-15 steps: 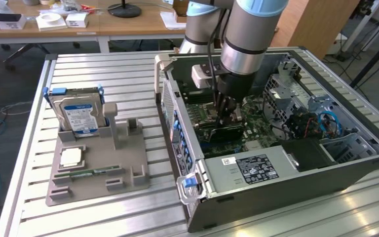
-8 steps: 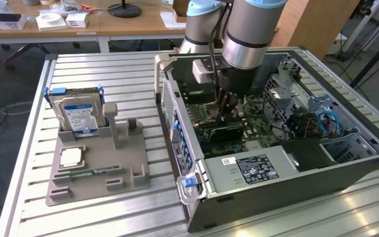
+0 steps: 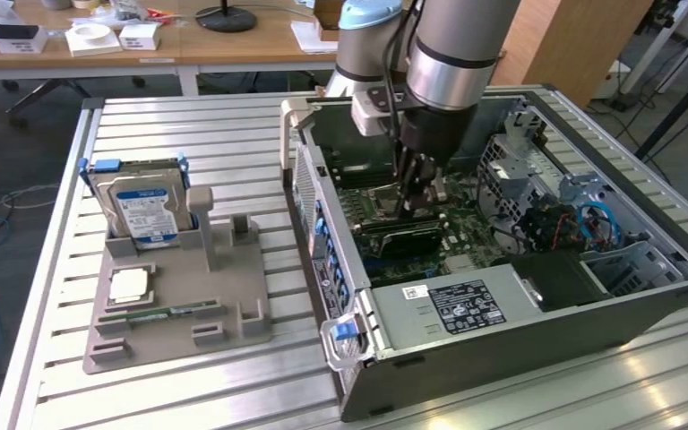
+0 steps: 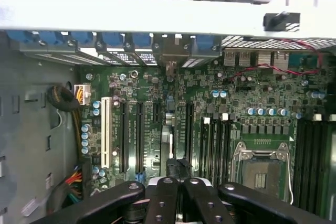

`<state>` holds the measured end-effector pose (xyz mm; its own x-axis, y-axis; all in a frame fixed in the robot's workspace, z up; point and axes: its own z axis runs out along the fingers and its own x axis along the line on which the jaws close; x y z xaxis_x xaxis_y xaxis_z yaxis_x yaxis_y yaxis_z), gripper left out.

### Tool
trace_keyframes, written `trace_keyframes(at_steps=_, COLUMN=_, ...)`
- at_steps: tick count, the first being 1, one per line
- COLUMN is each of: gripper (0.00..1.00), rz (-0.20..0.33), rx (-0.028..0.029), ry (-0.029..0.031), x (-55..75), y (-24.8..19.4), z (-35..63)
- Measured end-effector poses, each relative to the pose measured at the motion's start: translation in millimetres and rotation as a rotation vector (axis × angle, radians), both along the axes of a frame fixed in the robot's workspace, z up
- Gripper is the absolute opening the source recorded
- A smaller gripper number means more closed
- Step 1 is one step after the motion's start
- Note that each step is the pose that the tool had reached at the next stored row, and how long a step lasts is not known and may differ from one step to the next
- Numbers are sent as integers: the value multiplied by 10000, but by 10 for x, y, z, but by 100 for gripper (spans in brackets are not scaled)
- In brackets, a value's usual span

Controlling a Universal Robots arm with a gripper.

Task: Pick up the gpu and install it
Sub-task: 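Press down on the gpu until it lock into place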

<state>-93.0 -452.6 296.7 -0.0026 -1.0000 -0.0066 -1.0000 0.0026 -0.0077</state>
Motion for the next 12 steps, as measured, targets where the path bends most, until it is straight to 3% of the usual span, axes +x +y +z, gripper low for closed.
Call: trace_keyframes(at_steps=12, gripper=10, rz=-476, rx=1, ry=0, x=0, y=0, z=246)
